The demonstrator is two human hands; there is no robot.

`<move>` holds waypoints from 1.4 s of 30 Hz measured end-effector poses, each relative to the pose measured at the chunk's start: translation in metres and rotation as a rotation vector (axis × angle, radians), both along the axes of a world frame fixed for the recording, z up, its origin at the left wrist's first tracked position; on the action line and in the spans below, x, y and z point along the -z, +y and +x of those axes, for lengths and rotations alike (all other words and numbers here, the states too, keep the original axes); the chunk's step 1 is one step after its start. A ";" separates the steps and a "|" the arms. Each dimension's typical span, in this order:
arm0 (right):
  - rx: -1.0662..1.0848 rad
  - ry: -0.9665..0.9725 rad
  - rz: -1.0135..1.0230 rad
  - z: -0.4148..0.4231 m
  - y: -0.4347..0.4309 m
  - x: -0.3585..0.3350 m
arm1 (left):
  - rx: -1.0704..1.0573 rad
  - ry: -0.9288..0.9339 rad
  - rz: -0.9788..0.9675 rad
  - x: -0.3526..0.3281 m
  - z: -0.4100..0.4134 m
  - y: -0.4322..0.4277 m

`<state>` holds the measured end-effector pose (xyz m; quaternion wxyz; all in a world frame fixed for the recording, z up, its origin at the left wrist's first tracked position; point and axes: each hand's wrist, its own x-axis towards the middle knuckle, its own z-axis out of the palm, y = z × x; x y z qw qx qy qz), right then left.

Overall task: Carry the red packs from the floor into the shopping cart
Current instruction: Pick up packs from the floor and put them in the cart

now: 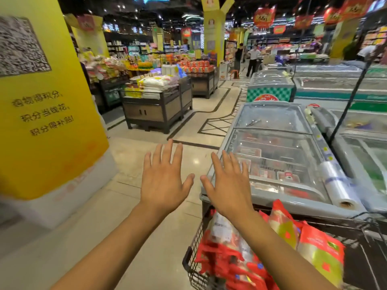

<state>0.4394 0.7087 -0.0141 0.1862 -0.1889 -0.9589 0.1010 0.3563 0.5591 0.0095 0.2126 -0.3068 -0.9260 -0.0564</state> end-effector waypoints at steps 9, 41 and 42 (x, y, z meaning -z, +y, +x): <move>-0.278 -0.026 0.051 -0.101 -0.140 -0.018 | -0.293 -0.048 -0.001 -0.013 -0.049 -0.152; -1.494 0.002 0.038 -0.261 -0.706 -0.002 | -1.460 -0.104 0.045 0.013 -0.041 -0.648; -1.543 -0.005 0.037 -0.265 -0.716 -0.002 | -1.500 -0.117 0.054 0.013 -0.041 -0.653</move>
